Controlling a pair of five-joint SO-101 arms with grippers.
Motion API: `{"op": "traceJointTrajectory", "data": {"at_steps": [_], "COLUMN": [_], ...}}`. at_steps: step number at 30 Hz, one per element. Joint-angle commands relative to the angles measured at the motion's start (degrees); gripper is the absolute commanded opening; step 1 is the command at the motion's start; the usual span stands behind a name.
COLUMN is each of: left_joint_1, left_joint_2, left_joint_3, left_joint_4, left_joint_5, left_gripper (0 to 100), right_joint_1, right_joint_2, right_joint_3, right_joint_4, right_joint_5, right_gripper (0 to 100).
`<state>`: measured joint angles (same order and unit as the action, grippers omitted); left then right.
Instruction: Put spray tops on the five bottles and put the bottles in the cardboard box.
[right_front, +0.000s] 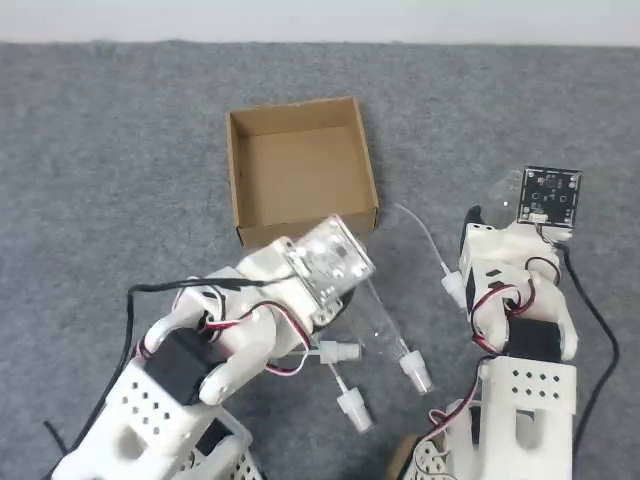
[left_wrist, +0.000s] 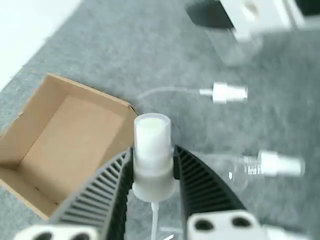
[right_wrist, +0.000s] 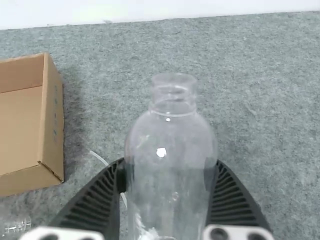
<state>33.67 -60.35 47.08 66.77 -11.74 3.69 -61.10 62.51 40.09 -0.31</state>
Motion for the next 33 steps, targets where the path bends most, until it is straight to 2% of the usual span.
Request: {"op": "traceJointTrajectory", "data": {"at_steps": [1,7,12,17,28,33], "left_joint_1": [-0.6,-2.5,-5.5,-5.5,-5.7,-11.8], "left_joint_2": [-1.6,-1.7,-1.7,-1.7,-4.8,-11.4], "left_joint_3": [-3.7,-3.6,-3.8,-3.7,-3.4,1.4], "left_joint_4": [-3.2,-4.1,-4.1,-4.1,-4.2,-10.0], "left_joint_5": [7.3,10.8,20.2,28.0,34.9,36.8], "left_gripper": [4,4,4,4,4,1], "right_joint_1": [-0.5,-0.6,-2.2,-5.2,-8.2,-8.7], "right_joint_2": [-2.1,-2.1,-2.2,-2.2,-2.2,-2.2], "right_joint_3": [-0.7,-0.7,-0.7,-0.7,-0.7,-0.7], "right_joint_4": [-0.8,-0.9,-0.9,-0.8,-0.8,-0.7], "right_joint_5": [-0.2,-0.3,-0.4,-0.4,-0.4,-0.4], "right_gripper": [10.4,10.4,10.4,10.4,10.4,10.4]}}
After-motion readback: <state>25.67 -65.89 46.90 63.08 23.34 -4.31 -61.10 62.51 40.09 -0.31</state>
